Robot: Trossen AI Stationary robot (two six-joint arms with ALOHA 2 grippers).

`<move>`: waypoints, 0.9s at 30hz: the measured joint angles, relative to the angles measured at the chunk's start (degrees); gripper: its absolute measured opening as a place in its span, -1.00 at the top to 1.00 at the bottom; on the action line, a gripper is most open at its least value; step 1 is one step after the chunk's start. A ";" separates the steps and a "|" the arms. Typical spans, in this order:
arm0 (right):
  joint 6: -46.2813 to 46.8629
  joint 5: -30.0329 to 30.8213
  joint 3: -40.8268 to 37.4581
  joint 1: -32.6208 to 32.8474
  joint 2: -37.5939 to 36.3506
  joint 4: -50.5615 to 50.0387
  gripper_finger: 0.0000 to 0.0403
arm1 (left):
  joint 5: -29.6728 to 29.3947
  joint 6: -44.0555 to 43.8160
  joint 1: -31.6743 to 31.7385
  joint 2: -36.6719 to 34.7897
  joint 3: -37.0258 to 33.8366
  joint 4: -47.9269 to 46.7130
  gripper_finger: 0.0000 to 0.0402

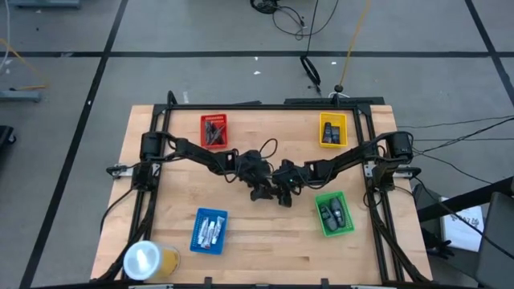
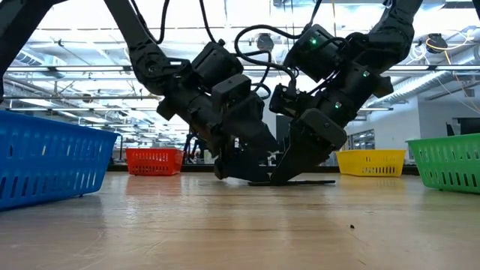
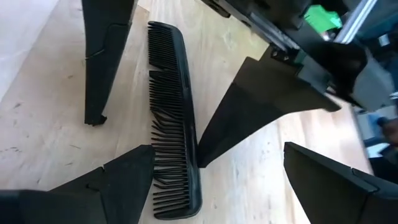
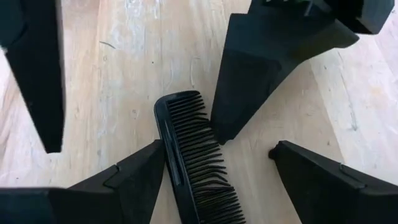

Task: Pick & Place Travel size toiletries
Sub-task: Put the black comb into the orange basket

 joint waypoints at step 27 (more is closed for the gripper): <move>-0.03 0.46 0.00 -0.30 0.04 0.08 -0.42 | 8.78 -2.43 4.00 -2.29 0.07 2.76 -0.74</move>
